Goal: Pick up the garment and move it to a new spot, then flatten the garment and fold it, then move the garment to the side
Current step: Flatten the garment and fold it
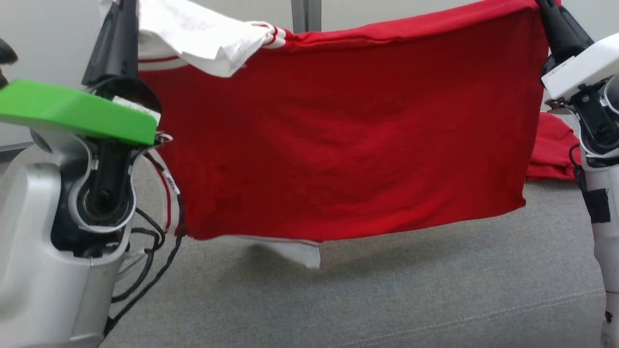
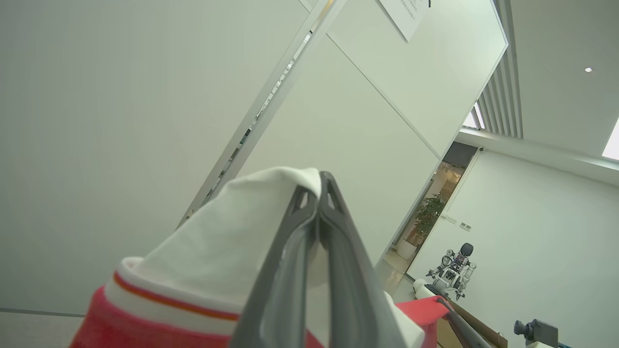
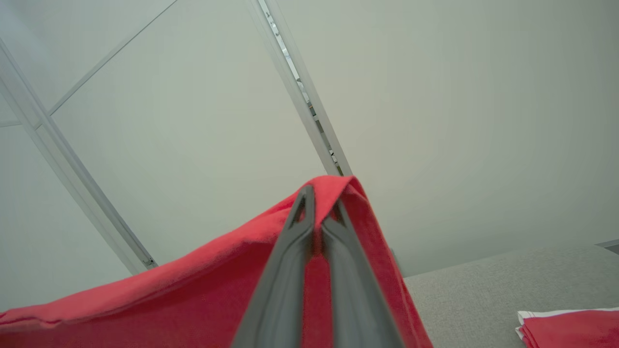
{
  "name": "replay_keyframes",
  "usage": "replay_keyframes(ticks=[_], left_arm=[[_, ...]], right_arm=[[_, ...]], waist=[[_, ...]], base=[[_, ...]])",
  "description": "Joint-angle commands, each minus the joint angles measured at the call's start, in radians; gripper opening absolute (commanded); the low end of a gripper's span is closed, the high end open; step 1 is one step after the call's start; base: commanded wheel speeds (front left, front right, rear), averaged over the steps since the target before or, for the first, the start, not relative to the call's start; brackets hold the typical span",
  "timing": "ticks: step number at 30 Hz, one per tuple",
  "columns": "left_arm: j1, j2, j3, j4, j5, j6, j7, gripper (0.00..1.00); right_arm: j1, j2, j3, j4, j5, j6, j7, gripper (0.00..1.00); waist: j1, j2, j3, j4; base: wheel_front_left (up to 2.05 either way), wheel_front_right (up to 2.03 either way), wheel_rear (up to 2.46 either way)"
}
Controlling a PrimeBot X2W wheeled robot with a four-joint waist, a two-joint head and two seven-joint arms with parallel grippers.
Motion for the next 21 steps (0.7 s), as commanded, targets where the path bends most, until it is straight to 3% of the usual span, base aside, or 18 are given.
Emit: replay_keyframes(ticks=[1, 9, 15, 21], left_arm=[[-0.027, 0.011, -0.003, -0.006, 0.009, 0.007, 0.005, 0.0], [-0.196, 0.043, -0.019, 0.065, 0.032, 0.032, 0.092, 0.0], [-0.377, 0.051, -0.062, 0.275, 0.07, 0.039, 0.166, 0.0], [-0.592, 0.028, -0.103, 0.496, 0.13, 0.031, 0.185, 0.0]], right_arm=[[-0.01, 0.003, -0.007, -0.01, -0.01, 0.0, 0.009, 0.0], [-0.086, 0.06, -0.069, -0.053, -0.105, 0.0, 0.12, 0.0], [-0.235, 0.114, -0.097, 0.074, -0.216, 0.0, 0.177, 0.0], [-0.433, 0.132, -0.153, 0.257, -0.35, 0.0, 0.161, 0.0]], waist=[[0.0, 0.0, -0.01, -0.009], [0.0, 0.0, 0.003, -0.012], [0.0, 0.0, 0.1, -0.003], [0.0, 0.0, 0.241, 0.029]], base=[[0.0, 0.0, 0.0], [0.0, 0.0, 0.0], [0.0, 0.0, 0.0], [0.0, 0.0, 0.0]])
